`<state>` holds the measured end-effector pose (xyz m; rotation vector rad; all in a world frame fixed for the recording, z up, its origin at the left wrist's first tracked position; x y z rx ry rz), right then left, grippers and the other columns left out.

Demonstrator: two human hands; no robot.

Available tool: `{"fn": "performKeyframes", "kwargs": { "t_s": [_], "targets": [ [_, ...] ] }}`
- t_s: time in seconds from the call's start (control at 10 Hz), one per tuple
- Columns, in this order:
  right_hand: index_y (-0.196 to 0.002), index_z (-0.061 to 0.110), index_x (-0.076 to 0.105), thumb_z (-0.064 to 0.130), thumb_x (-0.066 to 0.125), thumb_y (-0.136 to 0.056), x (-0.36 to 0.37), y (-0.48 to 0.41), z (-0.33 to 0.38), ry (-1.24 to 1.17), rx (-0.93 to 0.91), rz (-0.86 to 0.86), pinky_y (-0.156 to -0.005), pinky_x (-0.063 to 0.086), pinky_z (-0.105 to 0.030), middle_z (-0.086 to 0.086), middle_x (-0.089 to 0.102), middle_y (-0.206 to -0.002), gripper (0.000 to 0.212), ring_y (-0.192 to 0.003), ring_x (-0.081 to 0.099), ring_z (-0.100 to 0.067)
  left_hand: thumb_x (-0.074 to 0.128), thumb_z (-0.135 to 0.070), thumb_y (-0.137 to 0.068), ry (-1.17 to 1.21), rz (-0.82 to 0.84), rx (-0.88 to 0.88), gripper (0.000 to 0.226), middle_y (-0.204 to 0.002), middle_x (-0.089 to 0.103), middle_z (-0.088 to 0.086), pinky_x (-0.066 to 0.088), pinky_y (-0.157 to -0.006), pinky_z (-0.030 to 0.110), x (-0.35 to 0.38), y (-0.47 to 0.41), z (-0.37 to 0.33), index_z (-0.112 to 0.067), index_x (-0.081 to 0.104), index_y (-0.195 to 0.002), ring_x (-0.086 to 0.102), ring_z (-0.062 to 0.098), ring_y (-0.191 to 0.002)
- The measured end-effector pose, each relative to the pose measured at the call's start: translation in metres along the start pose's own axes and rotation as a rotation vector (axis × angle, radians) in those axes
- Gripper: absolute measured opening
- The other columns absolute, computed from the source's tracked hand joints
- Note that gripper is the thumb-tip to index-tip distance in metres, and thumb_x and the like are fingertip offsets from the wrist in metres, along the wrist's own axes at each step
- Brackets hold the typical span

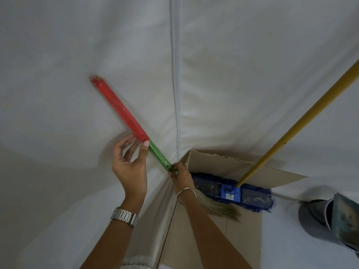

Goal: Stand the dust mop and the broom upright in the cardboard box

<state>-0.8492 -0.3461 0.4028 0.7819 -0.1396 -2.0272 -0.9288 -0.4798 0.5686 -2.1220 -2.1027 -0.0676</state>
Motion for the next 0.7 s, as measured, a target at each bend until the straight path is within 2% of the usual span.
{"fn": "performKeyframes", "kwargs": {
  "t_s": [0.1,0.3,0.4,0.5,0.6,0.7],
  "targets": [
    [-0.112,0.011,0.053,0.016,0.054,-0.088,0.002,0.002,-0.002,-0.046,0.027,-0.024,-0.084,0.050,-0.046,-0.016,0.057,-0.114,0.024,-0.099,0.057,-0.034,0.072,-0.001,-0.074,0.009,-0.011,0.017,0.034,-0.096,0.067,-0.013,0.051,-0.087,0.061,-0.001,0.001,0.001,-0.029,0.061,-0.091,0.065,0.018,-0.100],
    [-0.124,0.014,0.049,0.026,0.055,-0.088,0.004,0.009,-0.002,-0.101,0.020,0.041,-0.094,0.046,-0.046,-0.014,0.054,-0.125,0.039,-0.111,0.054,-0.030,0.071,0.003,-0.075,-0.014,-0.059,0.014,0.031,-0.095,0.065,-0.002,0.051,-0.086,0.061,-0.003,-0.001,0.004,-0.022,0.059,-0.090,0.065,0.022,-0.100],
    [-0.130,0.018,0.045,0.025,0.053,-0.090,0.000,0.014,-0.003,-0.075,0.007,0.090,-0.099,0.043,-0.044,-0.013,0.051,-0.130,0.042,-0.116,0.050,-0.029,0.070,0.004,-0.076,-0.050,-0.081,0.071,0.025,-0.095,0.063,0.005,0.058,-0.083,0.039,-0.003,0.006,-0.003,-0.006,0.058,-0.095,0.063,0.029,-0.101],
    [-0.131,0.021,0.045,0.008,0.046,-0.091,-0.009,0.018,-0.008,-0.045,-0.013,0.112,-0.102,0.042,-0.045,-0.012,0.050,-0.132,0.042,-0.118,0.049,-0.030,0.070,0.004,-0.076,-0.099,-0.103,0.170,0.025,-0.093,0.060,0.011,0.052,-0.072,0.010,-0.002,0.016,-0.012,-0.002,0.058,-0.096,0.062,0.034,-0.095],
    [-0.131,0.023,0.045,-0.001,0.037,-0.089,-0.026,0.026,-0.022,0.016,-0.001,0.120,-0.097,0.045,-0.047,-0.012,0.052,-0.128,0.049,-0.115,0.051,-0.032,0.071,0.003,-0.076,-0.094,-0.166,0.197,0.025,-0.090,0.058,0.003,0.051,-0.067,0.009,-0.005,0.029,-0.017,-0.010,0.056,-0.092,0.063,0.024,-0.086],
    [-0.130,0.024,0.045,0.004,0.040,-0.089,-0.054,0.033,-0.035,0.032,0.041,0.053,-0.094,0.046,-0.047,-0.013,0.055,-0.125,0.046,-0.114,0.051,-0.031,0.071,-0.001,-0.077,-0.184,-0.127,0.206,0.024,-0.090,0.059,-0.004,0.054,-0.067,0.013,0.003,0.051,-0.024,-0.014,0.056,-0.091,0.063,0.010,-0.085]
  ]
}}
Point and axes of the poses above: each hand's wrist, its own y-axis away from the middle knuckle, its own x-axis out of the palm, z = x × y, the point moved 9 cm from there along -y, towards the middle knuckle
